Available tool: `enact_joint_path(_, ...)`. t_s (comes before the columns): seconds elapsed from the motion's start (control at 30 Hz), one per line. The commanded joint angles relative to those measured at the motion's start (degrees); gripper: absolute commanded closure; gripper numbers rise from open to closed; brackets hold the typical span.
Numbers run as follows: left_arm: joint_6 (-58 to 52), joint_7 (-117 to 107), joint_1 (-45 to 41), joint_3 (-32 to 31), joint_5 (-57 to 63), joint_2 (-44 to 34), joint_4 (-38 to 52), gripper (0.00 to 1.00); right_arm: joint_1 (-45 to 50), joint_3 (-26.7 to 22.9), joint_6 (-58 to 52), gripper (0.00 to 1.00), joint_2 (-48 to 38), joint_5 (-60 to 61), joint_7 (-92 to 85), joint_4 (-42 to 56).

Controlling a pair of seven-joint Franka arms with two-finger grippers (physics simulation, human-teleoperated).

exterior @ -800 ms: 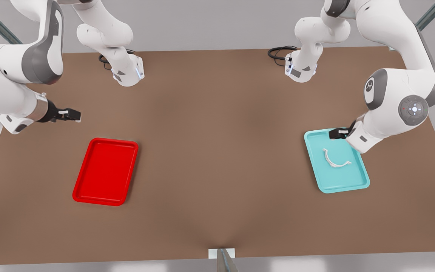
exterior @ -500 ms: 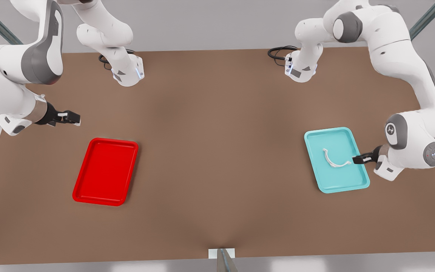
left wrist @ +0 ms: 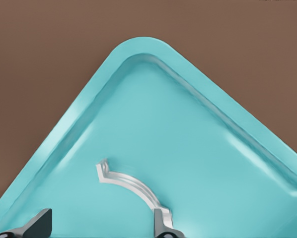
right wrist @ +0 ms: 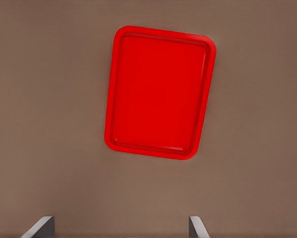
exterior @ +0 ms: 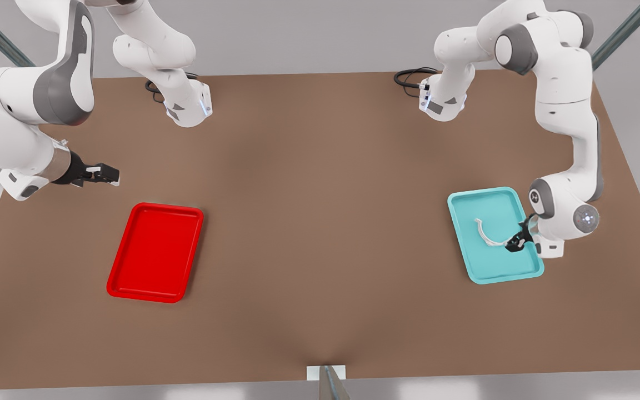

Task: Take the drainage pipe clamp from the left arm, pass it to the right arm, and place it in the plate on the right side

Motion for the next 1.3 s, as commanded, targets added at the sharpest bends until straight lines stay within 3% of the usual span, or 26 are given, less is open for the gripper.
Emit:
enact_joint_path(0.0, 11.99, -47.08, 0.04, -0.68, -0.97, -0.21, -2.04, 0.0, -0.04, -0.03, -0.09, 0.0, -0.05, 0.03, -0.47, 0.01)
enact_joint_path(0.27, 19.37, -46.47, 0.84, -1.91, -3.88, 0.14, -6.96, 0.0, -0.04, -0.03, -0.17, 0.0, -0.05, 0.03, -0.82, -0.08)
enact_joint_path(0.6, 19.82, -46.29, 1.45, -1.91, -3.44, 0.93, -7.4, 0.01, -0.04, -0.03, -0.44, 0.0, -0.05, 0.03, -0.82, -0.52)
enact_joint_path(0.7, 19.9, -46.38, 1.63, -1.91, -3.44, 1.19, -7.4, 0.32, -0.04, -0.03, -0.44, 0.0, -0.05, 0.03, -0.82, -0.52)
enact_joint_path(0.93, 19.73, -46.38, 1.63, -2.26, -3.44, 1.28, -7.4, 0.32, 0.05, 0.06, -0.61, 0.0, -0.05, -0.06, -0.82, -1.05)
enact_joint_path(1.0, 19.73, -46.38, 1.63, -2.35, -3.44, 1.28, -7.32, 0.39, 0.05, -0.03, -0.7, 0.0, -0.05, -0.14, -0.82, -1.05)
enact_joint_path(1.27, 19.64, -46.29, 1.63, -2.44, -3.35, 2.16, -7.23, 0.43, 0.14, 0.06, -0.79, 0.0, -0.05, -0.23, -0.82, -1.4)
